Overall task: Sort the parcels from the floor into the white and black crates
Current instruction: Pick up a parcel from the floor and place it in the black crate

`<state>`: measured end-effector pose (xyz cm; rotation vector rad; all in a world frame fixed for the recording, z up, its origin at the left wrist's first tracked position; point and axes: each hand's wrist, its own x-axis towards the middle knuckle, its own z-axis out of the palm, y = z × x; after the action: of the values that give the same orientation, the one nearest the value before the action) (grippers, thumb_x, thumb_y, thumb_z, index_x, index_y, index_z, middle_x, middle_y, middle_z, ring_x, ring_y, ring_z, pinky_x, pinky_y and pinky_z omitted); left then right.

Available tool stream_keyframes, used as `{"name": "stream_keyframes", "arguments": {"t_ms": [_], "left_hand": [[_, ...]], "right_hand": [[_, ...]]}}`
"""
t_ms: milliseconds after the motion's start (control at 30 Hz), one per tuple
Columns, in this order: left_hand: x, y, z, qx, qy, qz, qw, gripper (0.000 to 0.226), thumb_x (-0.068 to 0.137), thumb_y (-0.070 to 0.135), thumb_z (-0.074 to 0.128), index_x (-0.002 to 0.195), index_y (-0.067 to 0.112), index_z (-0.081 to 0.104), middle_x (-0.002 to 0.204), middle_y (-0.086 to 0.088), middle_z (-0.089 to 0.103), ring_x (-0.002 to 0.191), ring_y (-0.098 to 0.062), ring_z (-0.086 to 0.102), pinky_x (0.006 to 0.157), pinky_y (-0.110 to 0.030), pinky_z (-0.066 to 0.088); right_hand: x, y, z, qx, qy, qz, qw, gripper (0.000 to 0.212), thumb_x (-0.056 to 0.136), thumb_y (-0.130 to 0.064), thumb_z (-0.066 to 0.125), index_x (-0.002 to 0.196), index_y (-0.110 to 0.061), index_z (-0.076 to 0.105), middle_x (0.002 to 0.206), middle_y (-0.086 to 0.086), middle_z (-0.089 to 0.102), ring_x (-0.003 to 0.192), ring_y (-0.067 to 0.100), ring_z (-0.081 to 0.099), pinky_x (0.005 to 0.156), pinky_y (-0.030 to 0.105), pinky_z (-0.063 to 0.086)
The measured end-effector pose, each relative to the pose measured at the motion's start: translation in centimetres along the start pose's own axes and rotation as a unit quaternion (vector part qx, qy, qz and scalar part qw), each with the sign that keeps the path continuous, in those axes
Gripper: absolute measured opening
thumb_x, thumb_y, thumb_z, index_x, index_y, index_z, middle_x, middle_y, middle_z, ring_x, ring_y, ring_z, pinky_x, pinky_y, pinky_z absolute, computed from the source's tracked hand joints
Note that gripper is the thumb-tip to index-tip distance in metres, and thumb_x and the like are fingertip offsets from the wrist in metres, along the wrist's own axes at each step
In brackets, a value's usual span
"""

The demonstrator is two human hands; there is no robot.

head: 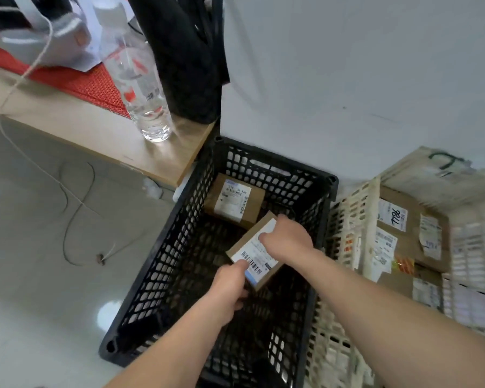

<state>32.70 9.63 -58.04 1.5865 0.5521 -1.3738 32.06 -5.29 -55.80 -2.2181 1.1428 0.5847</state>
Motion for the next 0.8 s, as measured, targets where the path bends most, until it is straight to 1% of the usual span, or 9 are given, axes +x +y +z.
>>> {"name": "stream_keyframes", "arguments": {"t_ms": [67, 167, 267, 400, 467, 567, 700, 733, 800], "left_hand": [[0.9, 0.3, 0.5, -0.026, -0.007, -0.014, 1.000, 0.032, 0.102, 0.038, 0.047, 0.126, 0.019, 0.054, 0.107, -0.005, 0.066, 0.102, -0.028, 0.060, 0.090, -0.044, 0.044], [1.9, 0.9, 0.7, -0.055, -0.007, -0.019, 0.998, 0.025, 0.102, 0.036, 0.046, 0.121, 0.020, 0.055, 0.107, -0.007, 0.068, 0.103, -0.030, 0.061, 0.091, -0.045, 0.043], [2.7, 1.1, 0.6, -0.064, -0.003, -0.023, 0.998, 0.030, 0.102, 0.034, 0.046, 0.125, 0.018, 0.058, 0.110, -0.009, 0.069, 0.104, -0.031, 0.063, 0.090, -0.044, 0.043], [3.0, 0.9, 0.3, -0.085, 0.016, -0.029, 0.996, 0.028, 0.103, 0.033, 0.047, 0.124, 0.018, 0.059, 0.106, -0.008, 0.069, 0.100, -0.029, 0.065, 0.103, -0.048, 0.045], [3.1, 0.8, 0.3, -0.097, 0.025, -0.031, 0.995, 0.031, 0.104, 0.032, 0.047, 0.126, 0.016, 0.060, 0.107, -0.009, 0.070, 0.100, -0.029, 0.066, 0.104, -0.050, 0.045], [3.1, 0.9, 0.3, -0.108, 0.037, -0.025, 0.993, 0.027, 0.104, 0.030, 0.046, 0.122, 0.016, 0.061, 0.105, -0.009, 0.071, 0.098, -0.028, 0.067, 0.098, -0.046, 0.046], [3.0, 0.8, 0.5, -0.100, 0.064, -0.012, 0.993, 0.024, 0.103, 0.027, 0.046, 0.117, 0.017, 0.064, 0.104, -0.009, 0.073, 0.094, -0.027, 0.070, 0.096, -0.045, 0.048], [3.1, 0.7, 0.6, -0.093, 0.072, -0.010, 0.993, 0.023, 0.103, 0.027, 0.047, 0.115, 0.017, 0.064, 0.103, -0.009, 0.074, 0.093, -0.027, 0.071, 0.093, -0.044, 0.049], [3.0, 0.5, 0.9, -0.088, 0.075, -0.005, 0.993, 0.021, 0.102, 0.025, 0.046, 0.111, 0.018, 0.064, 0.101, -0.009, 0.075, 0.091, -0.027, 0.072, 0.083, -0.039, 0.050]], "right_hand": [[0.9, 0.0, 0.1, -0.028, 0.001, -0.004, 1.000, 0.046, 0.083, -0.045, 0.061, 0.120, -0.018, 0.054, 0.117, 0.007, 0.065, 0.106, 0.029, 0.064, 0.087, 0.041, 0.056], [1.9, 0.0, 0.1, -0.050, 0.003, -0.009, 0.999, 0.049, 0.083, -0.044, 0.059, 0.122, -0.016, 0.054, 0.120, 0.009, 0.063, 0.108, 0.031, 0.063, 0.089, 0.043, 0.056], [2.6, -0.2, 0.2, -0.050, 0.002, -0.015, 0.999, 0.046, 0.083, -0.043, 0.058, 0.120, -0.016, 0.056, 0.120, 0.010, 0.063, 0.109, 0.032, 0.062, 0.090, 0.043, 0.055], [2.7, -0.8, 0.5, -0.044, -0.003, -0.026, 0.999, 0.051, 0.076, -0.046, 0.052, 0.117, -0.016, 0.057, 0.120, 0.010, 0.064, 0.110, 0.034, 0.061, 0.091, 0.045, 0.055], [2.7, -1.0, 0.5, -0.044, -0.006, -0.032, 0.999, 0.048, 0.078, -0.045, 0.054, 0.117, -0.017, 0.057, 0.121, 0.010, 0.063, 0.111, 0.034, 0.061, 0.092, 0.045, 0.054], [3.0, -1.2, 0.5, -0.051, -0.005, -0.035, 0.998, 0.044, 0.083, -0.043, 0.056, 0.118, -0.017, 0.056, 0.122, 0.009, 0.063, 0.111, 0.033, 0.061, 0.092, 0.045, 0.054], [3.2, -1.5, 0.5, -0.064, 0.001, -0.049, 0.997, 0.041, 0.085, -0.042, 0.054, 0.118, -0.018, 0.057, 0.122, 0.008, 0.062, 0.111, 0.033, 0.060, 0.092, 0.046, 0.054], [3.2, -1.6, 0.5, -0.070, 0.004, -0.054, 0.996, 0.042, 0.086, -0.042, 0.054, 0.120, -0.018, 0.057, 0.123, 0.008, 0.062, 0.113, 0.033, 0.059, 0.094, 0.046, 0.053], [3.2, -2.0, 0.4, -0.086, 0.008, -0.062, 0.994, 0.045, 0.087, -0.043, 0.055, 0.124, -0.018, 0.057, 0.126, 0.009, 0.060, 0.116, 0.033, 0.057, 0.097, 0.048, 0.051]]}}
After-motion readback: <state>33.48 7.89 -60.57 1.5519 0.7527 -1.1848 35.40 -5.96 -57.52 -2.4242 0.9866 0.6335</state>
